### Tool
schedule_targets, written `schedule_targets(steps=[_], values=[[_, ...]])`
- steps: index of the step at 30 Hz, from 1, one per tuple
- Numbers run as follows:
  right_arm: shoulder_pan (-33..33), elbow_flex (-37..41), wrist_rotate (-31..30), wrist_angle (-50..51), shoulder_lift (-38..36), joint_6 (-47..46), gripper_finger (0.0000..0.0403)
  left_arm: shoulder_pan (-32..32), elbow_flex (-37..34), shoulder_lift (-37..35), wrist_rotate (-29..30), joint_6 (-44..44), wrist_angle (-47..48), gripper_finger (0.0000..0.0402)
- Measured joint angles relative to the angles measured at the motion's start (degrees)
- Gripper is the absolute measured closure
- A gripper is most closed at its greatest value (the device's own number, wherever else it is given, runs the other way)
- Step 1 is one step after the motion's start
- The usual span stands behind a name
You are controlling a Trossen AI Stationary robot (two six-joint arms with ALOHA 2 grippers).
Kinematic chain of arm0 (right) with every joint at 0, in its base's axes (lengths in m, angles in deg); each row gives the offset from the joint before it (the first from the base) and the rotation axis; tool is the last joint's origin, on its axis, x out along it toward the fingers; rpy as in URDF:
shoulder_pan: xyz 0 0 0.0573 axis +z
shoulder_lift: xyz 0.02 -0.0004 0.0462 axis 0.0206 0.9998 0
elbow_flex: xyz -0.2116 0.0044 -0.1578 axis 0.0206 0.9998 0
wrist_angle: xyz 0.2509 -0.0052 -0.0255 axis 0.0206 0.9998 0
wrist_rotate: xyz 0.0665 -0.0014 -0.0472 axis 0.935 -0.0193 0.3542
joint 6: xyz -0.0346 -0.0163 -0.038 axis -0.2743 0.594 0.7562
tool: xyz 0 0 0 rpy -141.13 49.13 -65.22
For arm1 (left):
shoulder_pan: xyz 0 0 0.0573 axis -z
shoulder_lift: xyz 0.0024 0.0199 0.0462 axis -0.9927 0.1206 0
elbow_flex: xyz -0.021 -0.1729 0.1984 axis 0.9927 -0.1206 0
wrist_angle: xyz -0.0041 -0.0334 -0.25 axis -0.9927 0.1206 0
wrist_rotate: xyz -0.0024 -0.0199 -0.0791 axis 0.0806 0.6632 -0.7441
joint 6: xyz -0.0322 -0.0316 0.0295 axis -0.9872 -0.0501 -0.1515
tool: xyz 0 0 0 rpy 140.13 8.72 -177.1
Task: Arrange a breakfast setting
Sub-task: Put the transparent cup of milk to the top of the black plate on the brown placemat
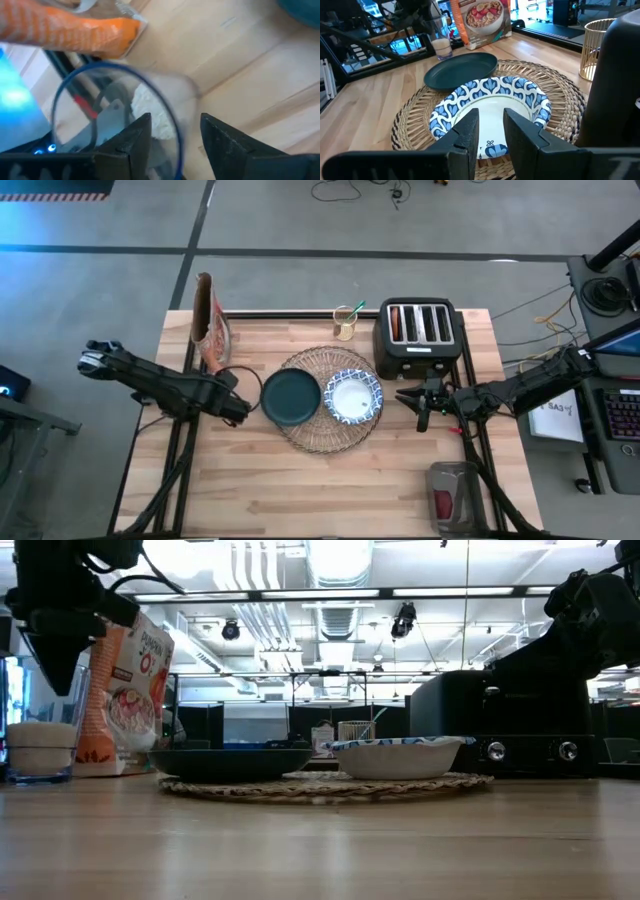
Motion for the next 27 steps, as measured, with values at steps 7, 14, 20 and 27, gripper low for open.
schedule_targets(steps=[7,14,20,27], values=[[0.0,0.0,0.0,0.0,0.0,0.0,0.0323,-0.7,0.0,0.3,-0.1,1.8,-2.5,0.0356],[0.0,0.0,0.0,0.0,0.0,0.0,0.0323,-1.3,0.4,0.2,-1.6,2.0,-3.8,0.0397],[0.0,0.0,0.0,0.0,0.0,0.0,0.0323,-1.4,5.6,0.4,-2.7,2.4,-3.6,0.0400],[0.0,0.0,0.0,0.0,0.0,0.0,0.0323,-3.0,15.9,5.0,-1.1,8.4,-3.5,0.0400]])
